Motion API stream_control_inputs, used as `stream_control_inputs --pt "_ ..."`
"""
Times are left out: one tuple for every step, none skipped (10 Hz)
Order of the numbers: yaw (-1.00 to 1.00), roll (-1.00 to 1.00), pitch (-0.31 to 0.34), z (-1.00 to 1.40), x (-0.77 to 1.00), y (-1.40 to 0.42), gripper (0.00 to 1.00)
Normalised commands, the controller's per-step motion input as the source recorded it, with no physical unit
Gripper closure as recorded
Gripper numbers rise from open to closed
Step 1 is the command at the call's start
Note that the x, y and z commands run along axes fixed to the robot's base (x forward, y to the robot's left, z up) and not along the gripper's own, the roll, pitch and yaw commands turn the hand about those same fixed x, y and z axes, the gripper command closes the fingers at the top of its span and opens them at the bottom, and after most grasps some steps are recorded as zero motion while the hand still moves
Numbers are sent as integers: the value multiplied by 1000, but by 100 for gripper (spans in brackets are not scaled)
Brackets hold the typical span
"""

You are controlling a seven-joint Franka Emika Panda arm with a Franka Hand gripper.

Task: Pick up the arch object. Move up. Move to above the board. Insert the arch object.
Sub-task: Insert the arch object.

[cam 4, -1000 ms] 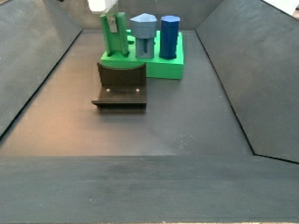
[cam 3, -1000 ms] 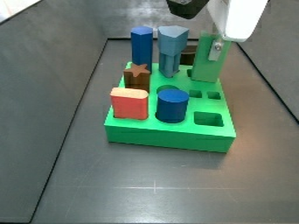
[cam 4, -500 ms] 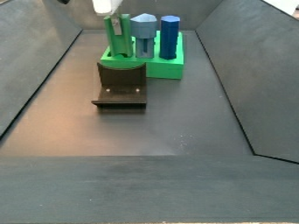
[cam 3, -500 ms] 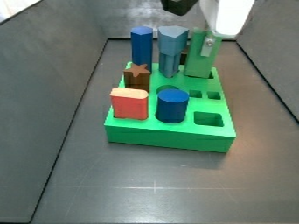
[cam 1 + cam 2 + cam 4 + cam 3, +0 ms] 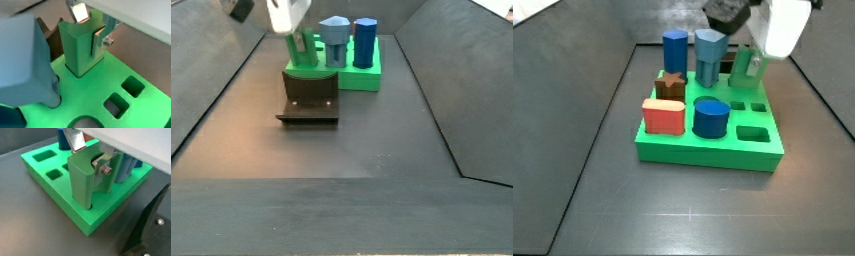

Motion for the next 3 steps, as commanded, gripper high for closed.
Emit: stream_control_inputs --pt "0 0 30 -411 0 0 100" --pt "0 -49 0 0 -11 0 100" --pt "0 0 0 0 0 0 100"
